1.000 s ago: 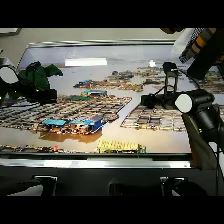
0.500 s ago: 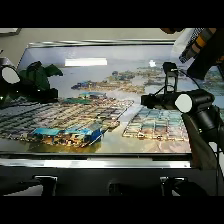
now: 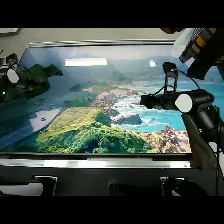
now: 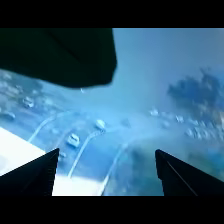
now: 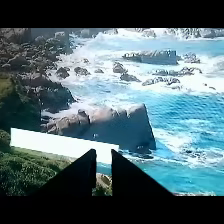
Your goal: Fold the clothes and pants, and hang the long-sleeved shirts on hangers.
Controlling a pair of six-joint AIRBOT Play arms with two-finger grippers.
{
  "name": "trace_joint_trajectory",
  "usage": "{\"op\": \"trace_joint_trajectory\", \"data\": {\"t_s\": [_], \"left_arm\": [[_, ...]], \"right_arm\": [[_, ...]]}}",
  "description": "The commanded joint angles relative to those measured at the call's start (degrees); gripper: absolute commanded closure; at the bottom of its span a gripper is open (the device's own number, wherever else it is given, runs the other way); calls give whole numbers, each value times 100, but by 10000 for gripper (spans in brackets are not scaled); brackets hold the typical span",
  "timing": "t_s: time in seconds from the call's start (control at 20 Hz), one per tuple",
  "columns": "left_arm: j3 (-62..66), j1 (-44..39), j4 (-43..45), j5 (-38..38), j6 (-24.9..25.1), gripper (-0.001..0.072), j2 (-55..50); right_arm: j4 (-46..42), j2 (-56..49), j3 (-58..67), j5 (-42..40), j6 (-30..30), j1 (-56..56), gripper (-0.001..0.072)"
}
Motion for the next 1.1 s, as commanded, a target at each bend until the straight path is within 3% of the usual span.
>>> {"op": "trace_joint_trajectory", "data": {"t_s": [0.0, 0.4, 0.45, 0.5, 0.55, 0.75, 0.85, 1.05], "left_arm": [[579, 428, 264, 870, -422, -13, -1080], [1766, 645, 166, 1071, -415, -3, -2636], [1781, 645, 31, 940, -369, 203, -2649], [1792, 647, -127, 752, -146, 589, -2616], [1847, 643, -332, 542, 170, 689, -2570], [2277, 409, -1746, -420, 1646, 691, -2190], [2297, 98, -2396, -748, 1893, 692, -1759], [2295, -953, -3130, -1659, 1919, 691, -940]], "right_arm": [[37, 4, 4, 39, 7, 7, 559], [39, 4, 4, 20, 13, 7, 558], [37, 4, 4, 7, 68, 7, 558], [17, 4, 4, -9, 170, 7, 558], [17, 7, 4, 2, 306, 7, 558], [7, 7, 4, 260, 789, 7, 559], [-35, 11, 9, 413, 1001, 7, 559], [-538, 227, 11, 887, 1294, 4, 560]]}}
